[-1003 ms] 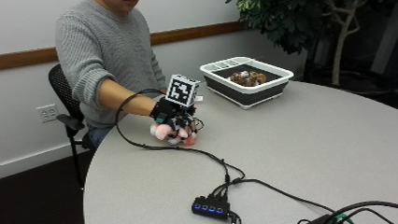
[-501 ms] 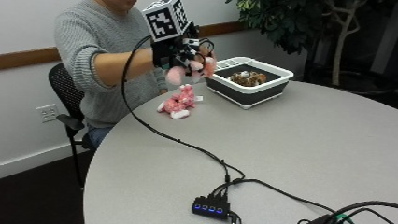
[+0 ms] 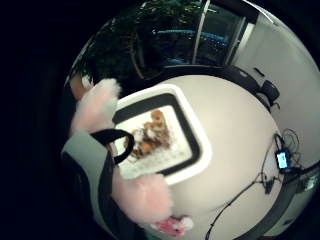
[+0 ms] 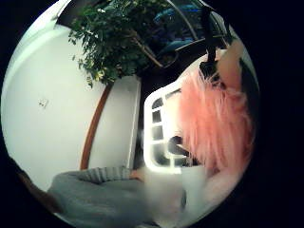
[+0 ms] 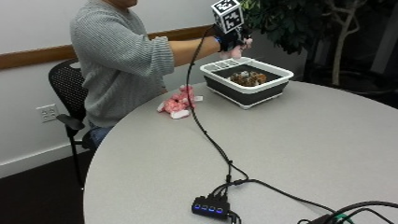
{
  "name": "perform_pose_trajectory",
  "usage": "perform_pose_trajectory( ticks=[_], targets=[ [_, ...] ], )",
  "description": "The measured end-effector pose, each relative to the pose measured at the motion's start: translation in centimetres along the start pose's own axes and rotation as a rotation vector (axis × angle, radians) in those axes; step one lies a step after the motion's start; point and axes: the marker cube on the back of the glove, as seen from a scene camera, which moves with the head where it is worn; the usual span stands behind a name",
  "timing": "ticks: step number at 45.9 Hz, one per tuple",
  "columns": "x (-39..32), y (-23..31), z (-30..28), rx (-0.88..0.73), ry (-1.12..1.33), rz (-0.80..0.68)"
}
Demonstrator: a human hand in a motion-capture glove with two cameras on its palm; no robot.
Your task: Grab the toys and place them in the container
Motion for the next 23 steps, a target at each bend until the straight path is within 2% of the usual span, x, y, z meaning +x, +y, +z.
perform_pose_trajectory(
  ticks=[4, 10, 13, 18, 23],
  targets=[
    [-0.7, -1.7, 1.2, -0.013, 0.023, -0.025],
    [-0.3, -2.6, 2.6, -0.049, 0.009, 0.028],
    [0.3, -2.3, 4.3, -0.156, 0.038, 0.074],
    [1.3, -0.7, 7.6, -0.453, 0.056, 0.134],
    [1.9, 0.7, 8.4, -0.504, 0.050, 0.134]
  ],
)
